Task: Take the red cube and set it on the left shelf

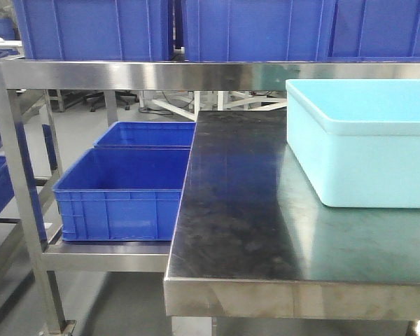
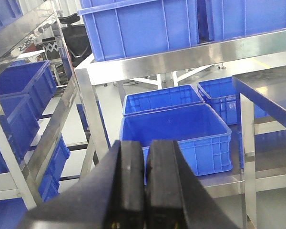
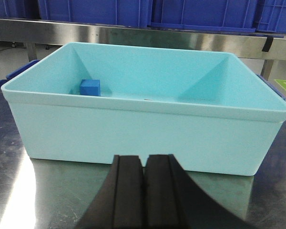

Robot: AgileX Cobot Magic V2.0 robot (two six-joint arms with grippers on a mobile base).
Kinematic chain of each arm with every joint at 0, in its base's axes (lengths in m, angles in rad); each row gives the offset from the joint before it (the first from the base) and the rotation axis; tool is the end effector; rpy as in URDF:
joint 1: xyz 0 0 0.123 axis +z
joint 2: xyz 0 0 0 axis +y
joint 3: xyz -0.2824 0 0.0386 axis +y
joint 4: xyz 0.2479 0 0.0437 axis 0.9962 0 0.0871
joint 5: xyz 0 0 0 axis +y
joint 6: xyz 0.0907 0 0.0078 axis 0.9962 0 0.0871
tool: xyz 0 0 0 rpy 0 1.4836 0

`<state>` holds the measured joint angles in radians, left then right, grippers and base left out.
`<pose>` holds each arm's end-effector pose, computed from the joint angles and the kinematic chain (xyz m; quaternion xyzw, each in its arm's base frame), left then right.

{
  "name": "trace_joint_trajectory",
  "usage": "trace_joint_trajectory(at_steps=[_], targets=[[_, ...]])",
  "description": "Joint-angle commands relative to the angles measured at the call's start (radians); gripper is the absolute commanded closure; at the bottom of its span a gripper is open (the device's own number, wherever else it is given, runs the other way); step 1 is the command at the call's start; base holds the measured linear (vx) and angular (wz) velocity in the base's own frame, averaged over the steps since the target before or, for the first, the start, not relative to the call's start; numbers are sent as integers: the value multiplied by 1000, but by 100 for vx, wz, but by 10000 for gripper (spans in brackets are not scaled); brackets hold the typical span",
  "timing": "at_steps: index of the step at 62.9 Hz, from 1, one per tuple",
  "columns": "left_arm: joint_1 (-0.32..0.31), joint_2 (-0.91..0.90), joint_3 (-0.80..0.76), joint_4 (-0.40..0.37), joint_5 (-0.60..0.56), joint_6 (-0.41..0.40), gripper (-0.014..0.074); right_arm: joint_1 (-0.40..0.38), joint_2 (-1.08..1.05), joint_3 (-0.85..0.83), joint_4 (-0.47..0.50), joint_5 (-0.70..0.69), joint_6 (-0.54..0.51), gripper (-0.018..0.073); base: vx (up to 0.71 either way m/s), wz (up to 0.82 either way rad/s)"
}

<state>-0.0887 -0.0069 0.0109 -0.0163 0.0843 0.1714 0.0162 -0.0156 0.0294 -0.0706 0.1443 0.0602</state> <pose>0.0562 -0.0051 0.2021 0.0865 0.7022 0.0230 0.7063 0.0563 0.0000 0.1909 -0.0060 0.7316 -0.0015 0.6817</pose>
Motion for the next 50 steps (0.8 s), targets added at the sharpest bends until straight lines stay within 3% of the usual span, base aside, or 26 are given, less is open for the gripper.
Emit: trace_joint_trajectory(at_steps=[1,36,50], targets=[[0,6,22,-6,-84,-2,495,-2,-13,-25,-2,-87,-2,530,0,0],[0,6,22,-6,-84,-2,495,-2,-12,-28,-2,-87,-2,530,0,0],[0,6,22,-6,-84,-2,495,-2,93,-130,-2,-78,-2,530,0,0]])
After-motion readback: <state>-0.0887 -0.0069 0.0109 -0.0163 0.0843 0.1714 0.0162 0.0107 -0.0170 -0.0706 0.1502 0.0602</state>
